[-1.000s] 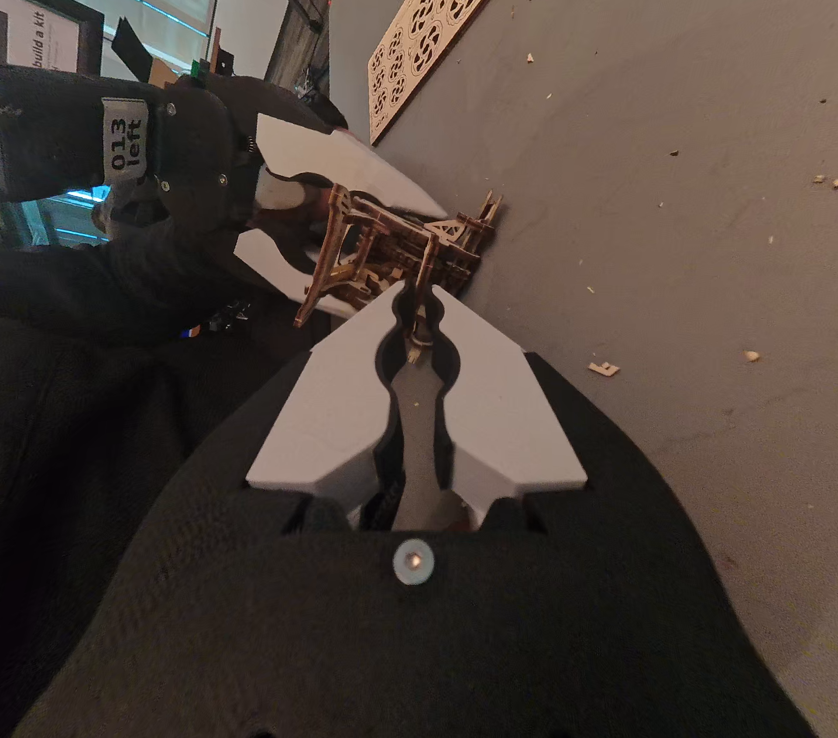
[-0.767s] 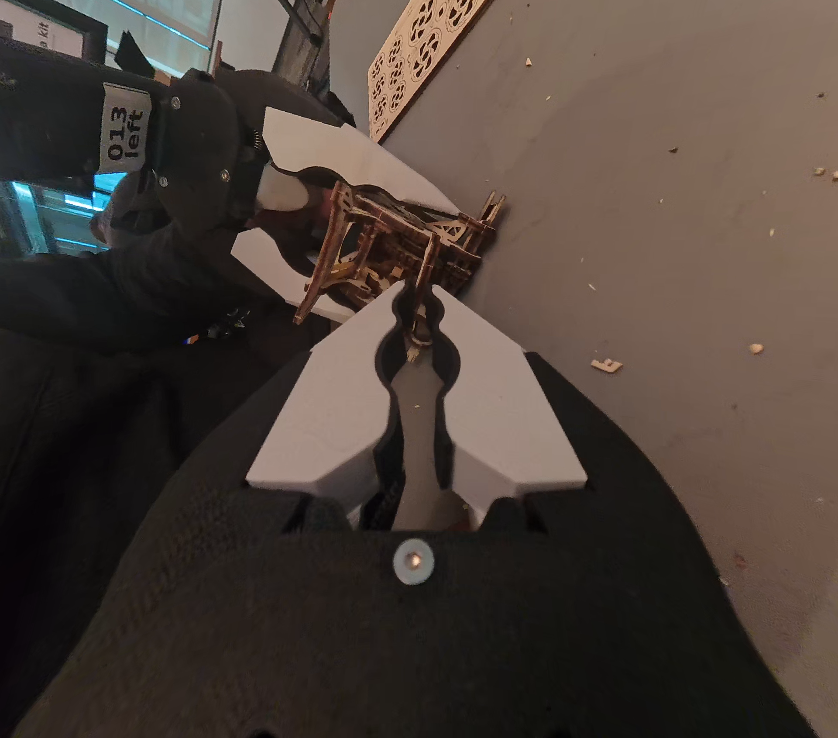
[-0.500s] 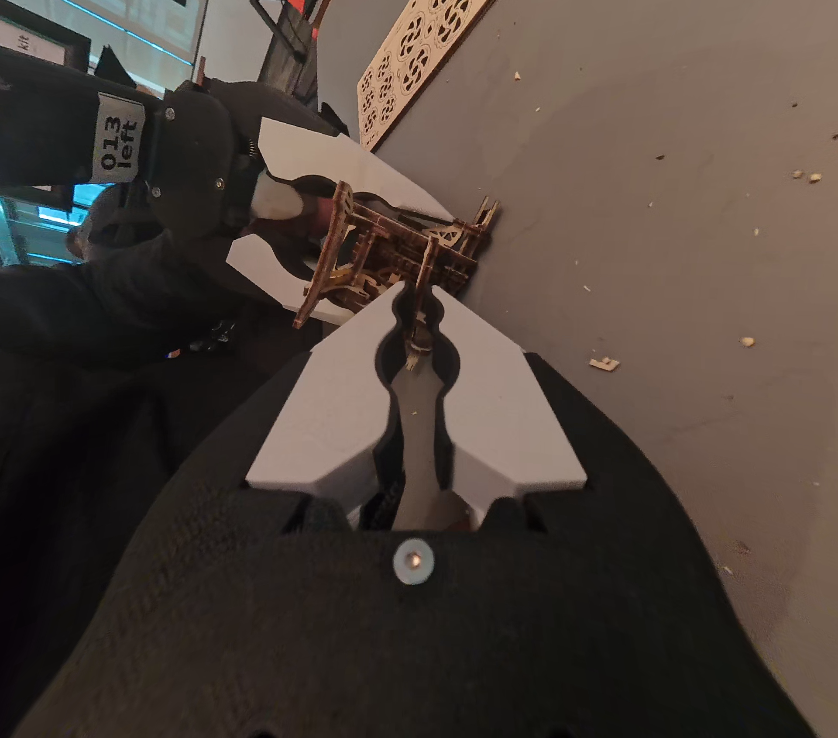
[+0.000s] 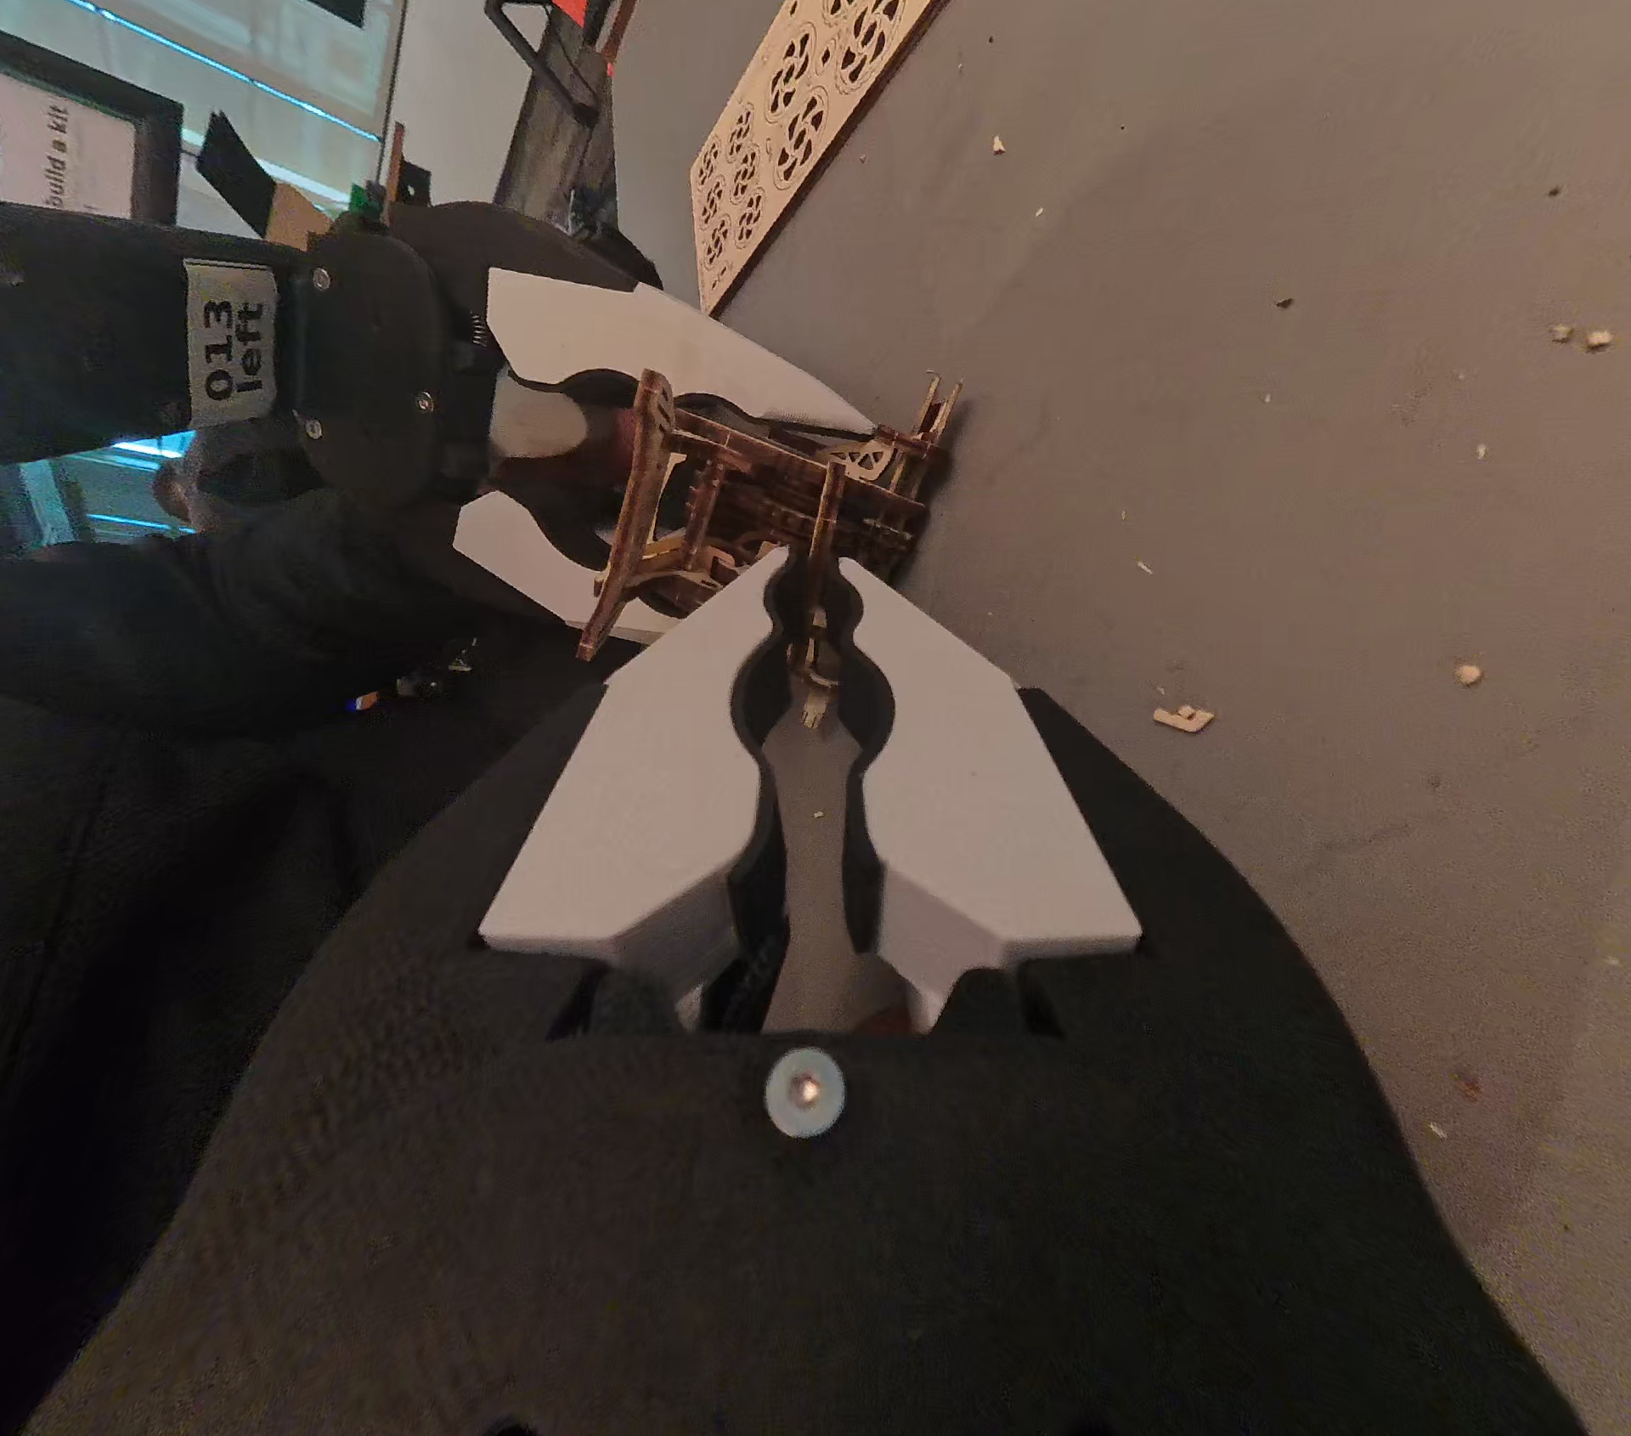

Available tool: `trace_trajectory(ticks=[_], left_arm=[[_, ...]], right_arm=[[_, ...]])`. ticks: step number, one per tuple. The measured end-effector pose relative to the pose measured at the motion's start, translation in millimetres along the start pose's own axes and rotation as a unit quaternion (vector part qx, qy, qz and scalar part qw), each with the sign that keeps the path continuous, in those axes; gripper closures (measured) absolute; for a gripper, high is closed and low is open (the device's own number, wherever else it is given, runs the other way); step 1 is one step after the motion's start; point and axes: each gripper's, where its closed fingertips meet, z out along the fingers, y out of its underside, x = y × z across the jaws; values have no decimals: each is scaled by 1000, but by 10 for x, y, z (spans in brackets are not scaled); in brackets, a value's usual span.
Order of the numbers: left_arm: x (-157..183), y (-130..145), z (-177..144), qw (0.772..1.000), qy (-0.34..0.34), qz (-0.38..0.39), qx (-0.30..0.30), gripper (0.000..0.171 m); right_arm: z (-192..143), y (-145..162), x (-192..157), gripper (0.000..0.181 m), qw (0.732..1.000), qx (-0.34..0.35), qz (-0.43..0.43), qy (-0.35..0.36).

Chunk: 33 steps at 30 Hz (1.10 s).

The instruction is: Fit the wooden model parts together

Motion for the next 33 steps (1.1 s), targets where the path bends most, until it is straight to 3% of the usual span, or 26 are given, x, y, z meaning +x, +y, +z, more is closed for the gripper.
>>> trace_trajectory(ticks=[6, 17, 20, 27, 30, 33], left_arm=[[-1, 1, -1, 1000, -1, 0, 0, 117], [-3, -17, 18, 1000, 2, -4, 4, 117], [-3, -16, 17, 1000, 2, -5, 4, 117], [-4, -15, 18, 1000, 3, -5, 4, 117], [-2, -15, 18, 1000, 3, -4, 4, 117], [-1, -14, 17, 1000, 2, -2, 4, 117]], right_arm=[[5, 6, -2, 180, 999, -28, -14, 15], [-72, -10, -21, 175, 999, 8, 23, -22], [-166, -42, -62, 181, 998, 32, 35, -41], [-227, 177, -16, 181, 1000, 11, 22, -16], [-155, 222, -55, 170, 1000, -2, 11, -18], [-118, 217, -46, 179, 1000, 1, 8, -18]])
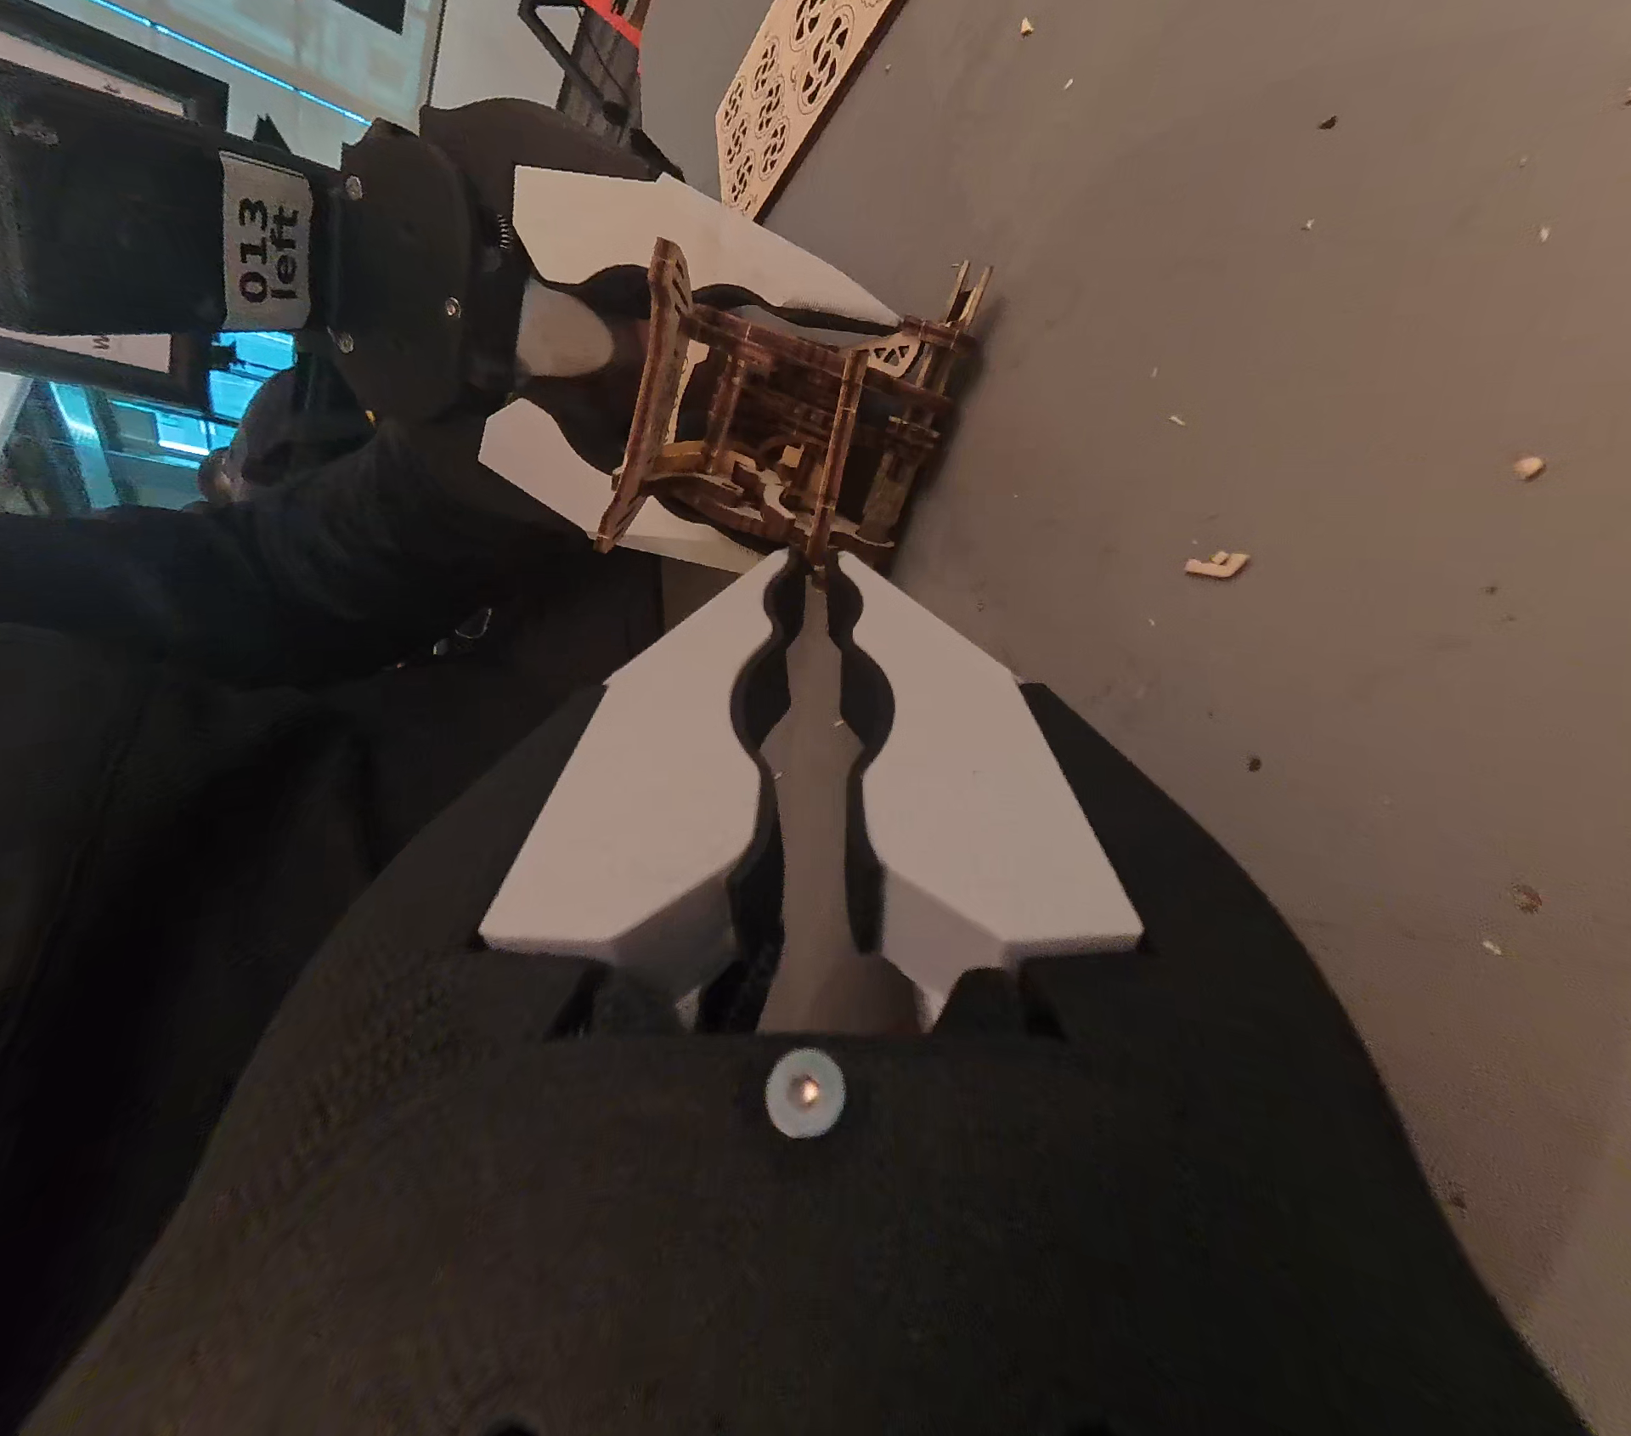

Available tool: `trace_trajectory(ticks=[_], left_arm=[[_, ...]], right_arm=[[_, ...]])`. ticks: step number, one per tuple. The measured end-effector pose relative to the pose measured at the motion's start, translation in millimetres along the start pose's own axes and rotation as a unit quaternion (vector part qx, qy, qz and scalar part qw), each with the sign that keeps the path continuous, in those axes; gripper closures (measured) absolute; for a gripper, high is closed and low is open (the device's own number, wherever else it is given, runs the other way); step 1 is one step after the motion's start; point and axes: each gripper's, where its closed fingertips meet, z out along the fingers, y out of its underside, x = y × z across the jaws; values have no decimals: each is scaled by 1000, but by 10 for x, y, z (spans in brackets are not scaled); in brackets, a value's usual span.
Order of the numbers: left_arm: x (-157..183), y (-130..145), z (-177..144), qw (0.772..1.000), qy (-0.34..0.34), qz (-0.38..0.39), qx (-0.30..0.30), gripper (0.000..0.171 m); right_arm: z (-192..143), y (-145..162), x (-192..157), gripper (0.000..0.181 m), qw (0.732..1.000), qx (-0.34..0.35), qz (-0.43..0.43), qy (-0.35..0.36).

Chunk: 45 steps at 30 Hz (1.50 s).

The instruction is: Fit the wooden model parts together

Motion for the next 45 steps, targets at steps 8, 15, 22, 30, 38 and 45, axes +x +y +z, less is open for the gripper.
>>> trace_trajectory(ticks=[8, 15, 22, 30, 38, 45], left_arm=[[-1, 0, 2, 1000, 1, -2, 0, 117], [-6, 3, 4, 1000, 3, -7, -1, 117], [-13, 5, 4, 1000, 2, -10, -2, 117], [-13, 4, 6, 1000, 4, -12, -2, 117], [-16, 6, 4, 1000, 5, -16, -2, 117], [-26, 11, -4, 1000, 4, -20, -3, 117]], right_arm=[[-4, -3, -3, 181, 999, 14, 32, -23], [-24, -44, -50, 181, 998, 16, 46, -48], [16, -22, -36, 181, 999, 2, 35, -31], [22, -14, -35, 181, 1000, -3, -18, 16], [44, -13, -38, 181, 999, -9, -36, 32], [70, -24, -33, 181, 998, 2, -40, 55]])
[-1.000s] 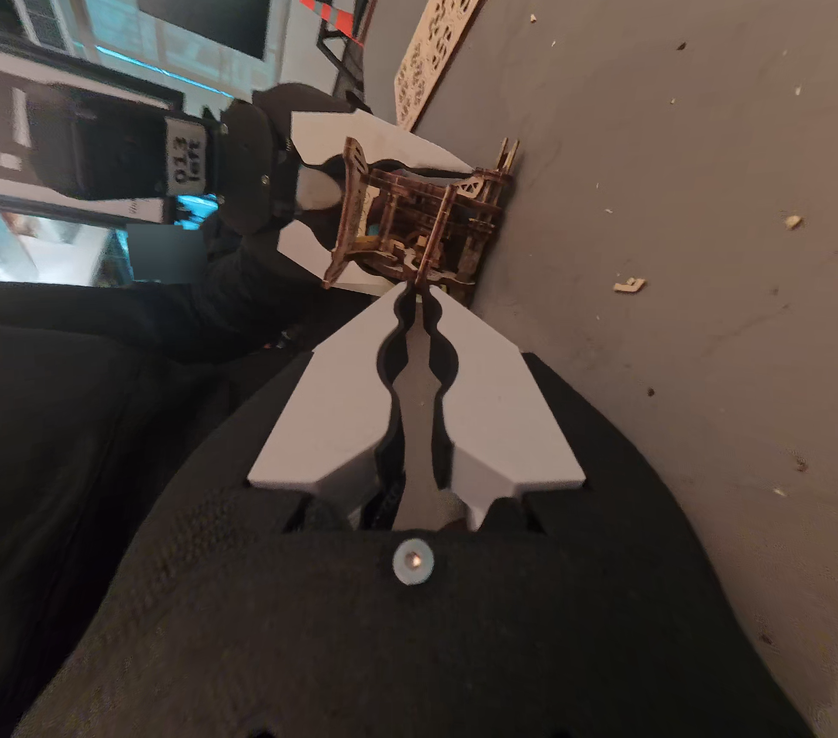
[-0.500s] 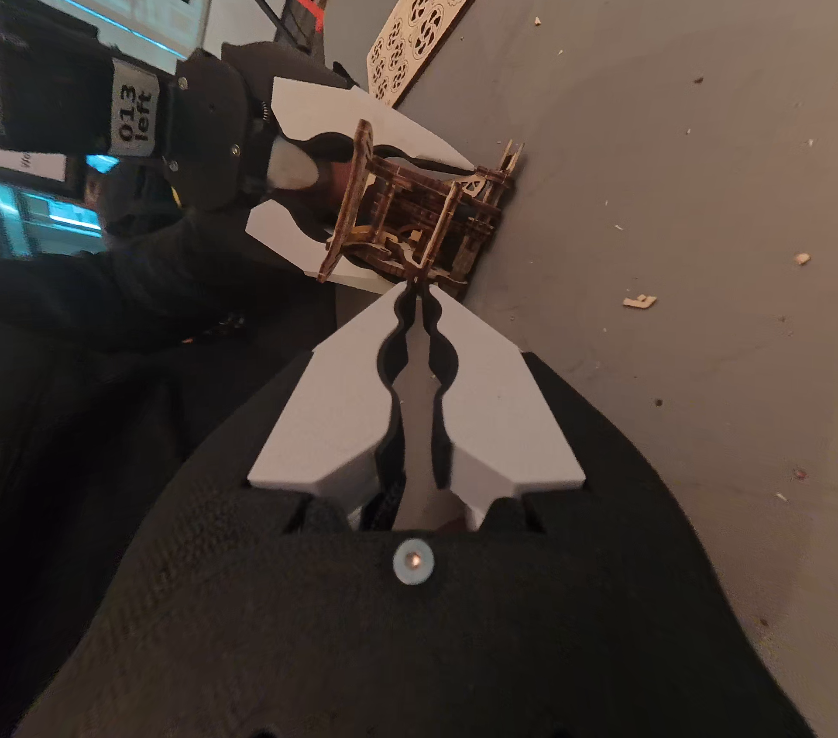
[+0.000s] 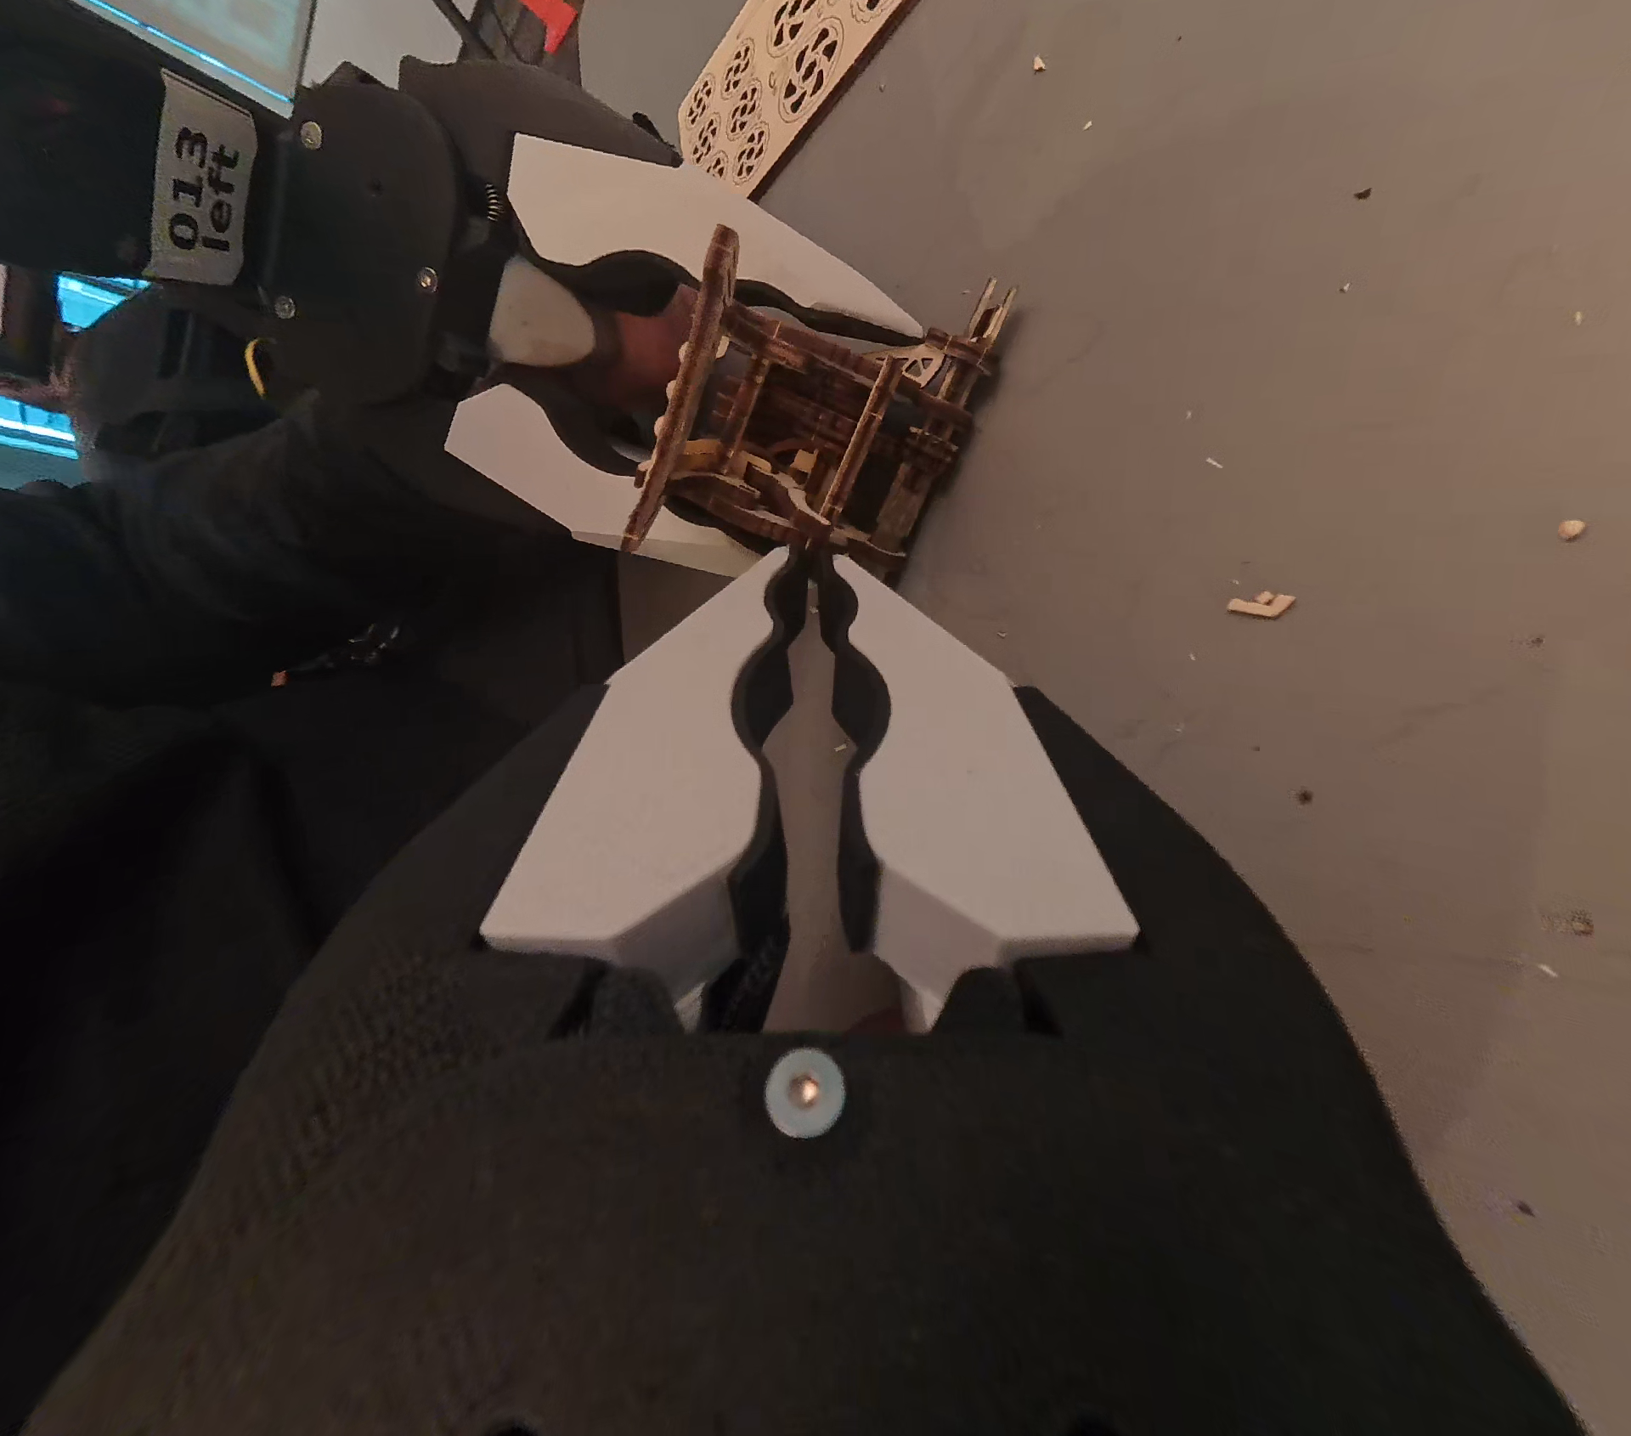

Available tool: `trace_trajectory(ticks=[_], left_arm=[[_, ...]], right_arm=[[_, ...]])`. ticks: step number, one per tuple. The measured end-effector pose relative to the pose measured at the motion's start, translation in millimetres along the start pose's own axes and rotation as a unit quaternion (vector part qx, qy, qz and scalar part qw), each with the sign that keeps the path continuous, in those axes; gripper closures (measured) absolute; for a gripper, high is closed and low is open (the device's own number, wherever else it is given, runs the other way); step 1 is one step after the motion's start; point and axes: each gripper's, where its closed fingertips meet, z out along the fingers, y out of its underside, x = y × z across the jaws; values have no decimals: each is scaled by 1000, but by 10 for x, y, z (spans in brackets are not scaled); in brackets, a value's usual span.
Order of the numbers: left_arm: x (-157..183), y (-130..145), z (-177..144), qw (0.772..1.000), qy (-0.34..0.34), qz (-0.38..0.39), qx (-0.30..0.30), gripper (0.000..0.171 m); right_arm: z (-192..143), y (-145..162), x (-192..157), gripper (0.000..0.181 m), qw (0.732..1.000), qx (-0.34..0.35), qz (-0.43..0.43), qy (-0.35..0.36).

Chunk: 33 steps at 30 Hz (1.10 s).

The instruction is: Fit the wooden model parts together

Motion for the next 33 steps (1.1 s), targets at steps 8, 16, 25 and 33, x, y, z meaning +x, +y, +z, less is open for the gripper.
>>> trace_trajectory(ticks=[8, 16, 25, 33], left_arm=[[16, -14, 18, 1000, -1, 9, 2, 117], [26, -18, 20, 1000, 4, 10, 2, 117], [34, -18, 23, 1000, 5, 13, 2, 117], [41, -16, 22, 1000, 3, 15, 1, 117]], right_arm=[[-71, -4, -19, 177, 999, 14, 16, -30], [-146, -227, 38, 179, 999, 29, 8, -31], [-46, -256, 80, 181, 1000, 16, 10, -18], [-32, -247, 90, 181, 1000, -8, -1, -4]])
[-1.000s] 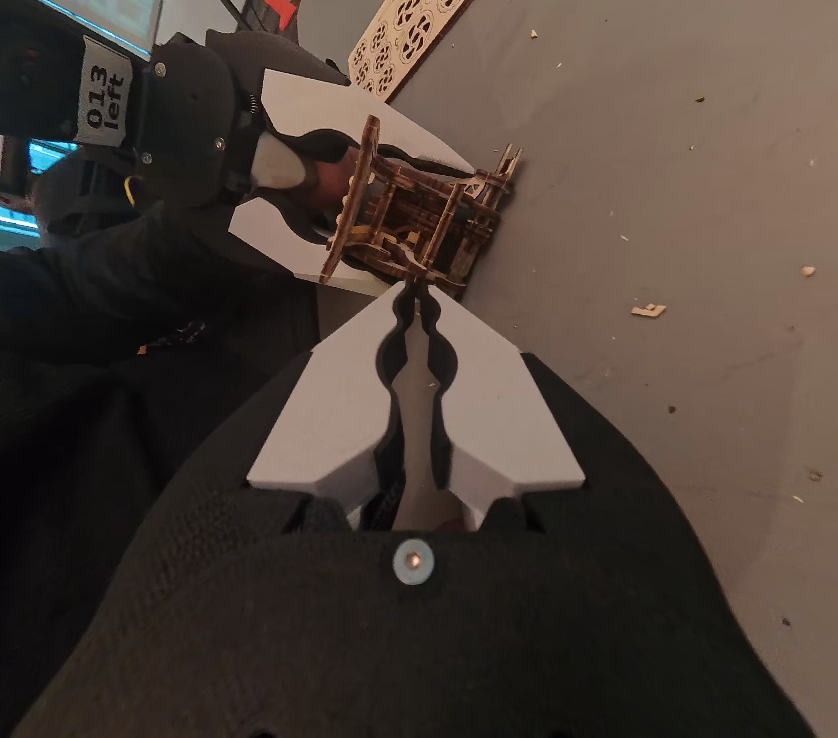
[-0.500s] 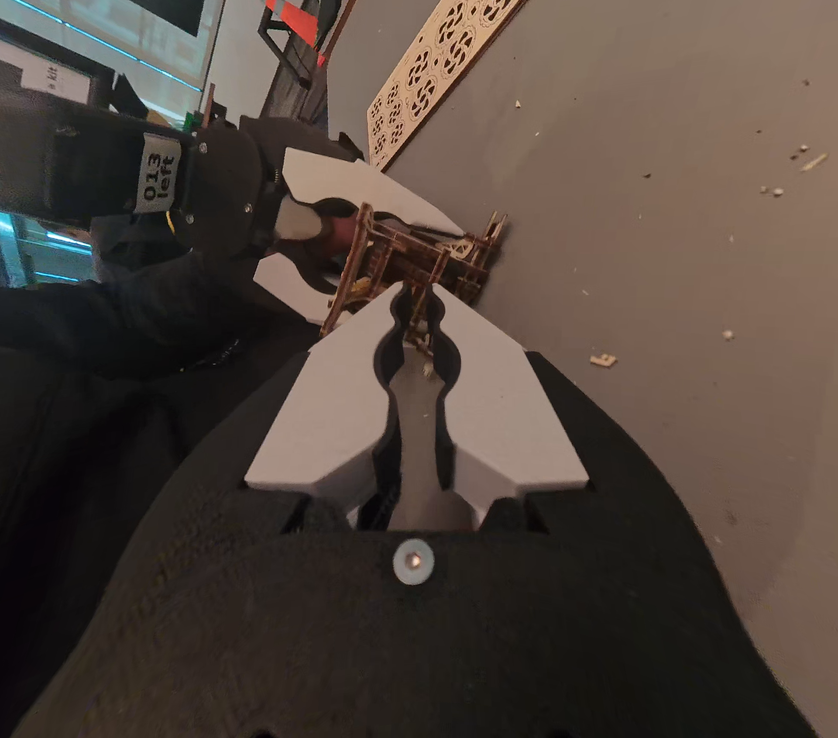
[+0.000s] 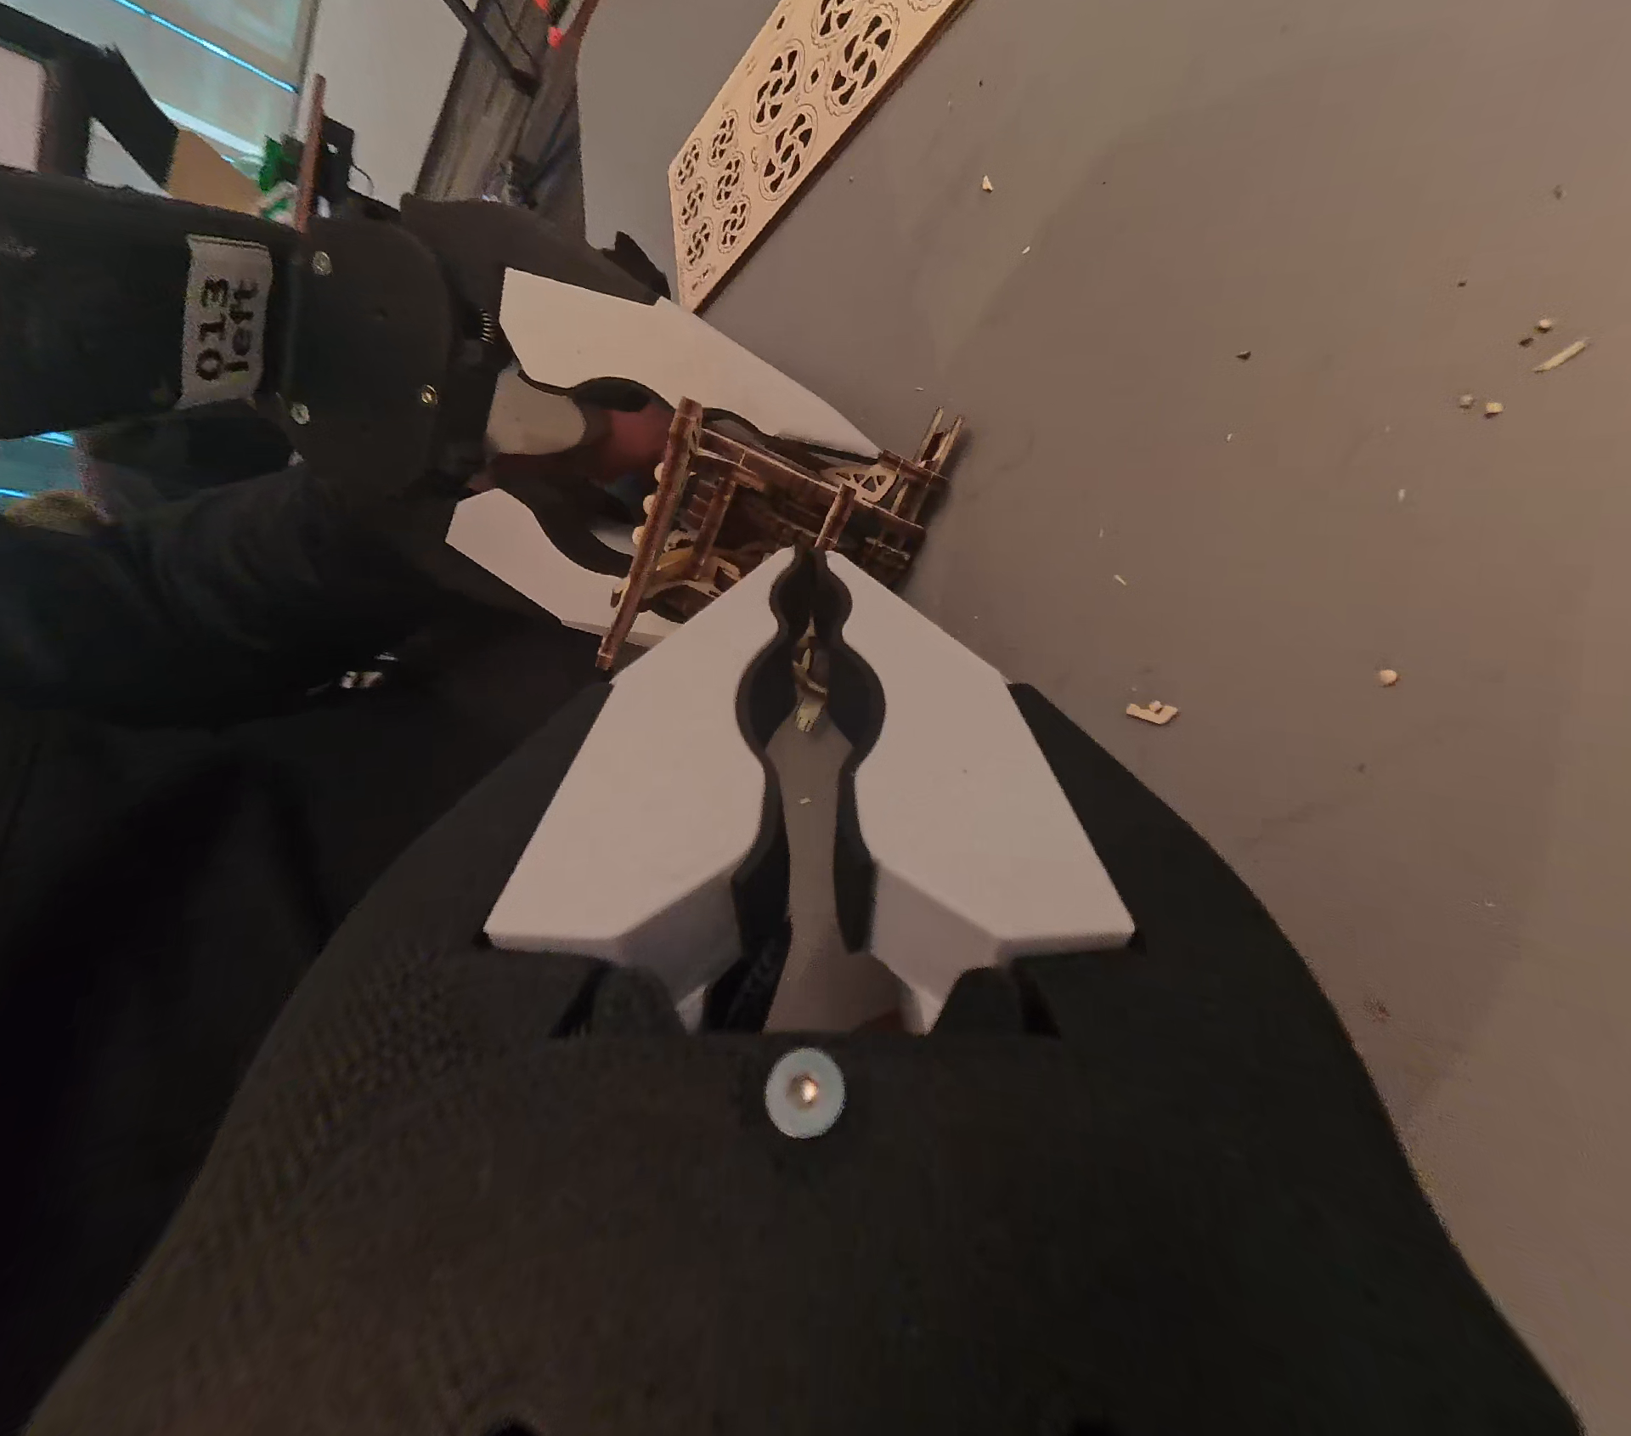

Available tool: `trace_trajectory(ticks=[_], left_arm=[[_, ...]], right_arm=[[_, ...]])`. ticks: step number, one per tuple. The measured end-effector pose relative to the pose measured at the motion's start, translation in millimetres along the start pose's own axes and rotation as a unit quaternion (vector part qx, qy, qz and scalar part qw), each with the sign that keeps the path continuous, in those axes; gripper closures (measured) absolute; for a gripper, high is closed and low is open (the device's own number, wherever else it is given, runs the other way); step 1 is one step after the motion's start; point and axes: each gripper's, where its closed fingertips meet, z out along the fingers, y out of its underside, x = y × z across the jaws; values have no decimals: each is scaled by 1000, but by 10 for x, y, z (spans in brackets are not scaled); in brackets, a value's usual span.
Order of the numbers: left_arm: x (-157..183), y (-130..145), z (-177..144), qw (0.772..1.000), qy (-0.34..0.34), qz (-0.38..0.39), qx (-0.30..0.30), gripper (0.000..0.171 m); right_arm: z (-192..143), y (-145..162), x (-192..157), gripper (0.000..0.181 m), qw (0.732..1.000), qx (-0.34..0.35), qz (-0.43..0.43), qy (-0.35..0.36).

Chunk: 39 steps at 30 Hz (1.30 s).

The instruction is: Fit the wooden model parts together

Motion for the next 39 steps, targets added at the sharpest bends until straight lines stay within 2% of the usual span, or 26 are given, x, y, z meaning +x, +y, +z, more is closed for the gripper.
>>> trace_trajectory(ticks=[9, 18, 29, 34, 36, 39], left_arm=[[-1, 5, -3, 1000, 0, 0, -1, 117], [10, -4, 10, 1000, 3, 0, 1, 117], [8, 7, -3, 1000, 3, 0, -1, 117], [4, -3, 8, 1000, 5, -4, 1, 117], [8, -7, 12, 1000, 10, -6, 1, 117], [7, -7, 10, 1000, 13, -10, 1, 116]], right_arm=[[15, 1, 13, 181, 996, -27, -51, 62], [-25, 39, -17, 181, 999, -12, -40, 24], [6, 41, -6, 181, 995, -58, -66, 49], [-20, 19, -18, 181, 996, -39, -67, 42], [-86, -30, -54, 181, 997, -10, -65, 29], [-140, 67, -12, 181, 997, -14, -66, 37]])
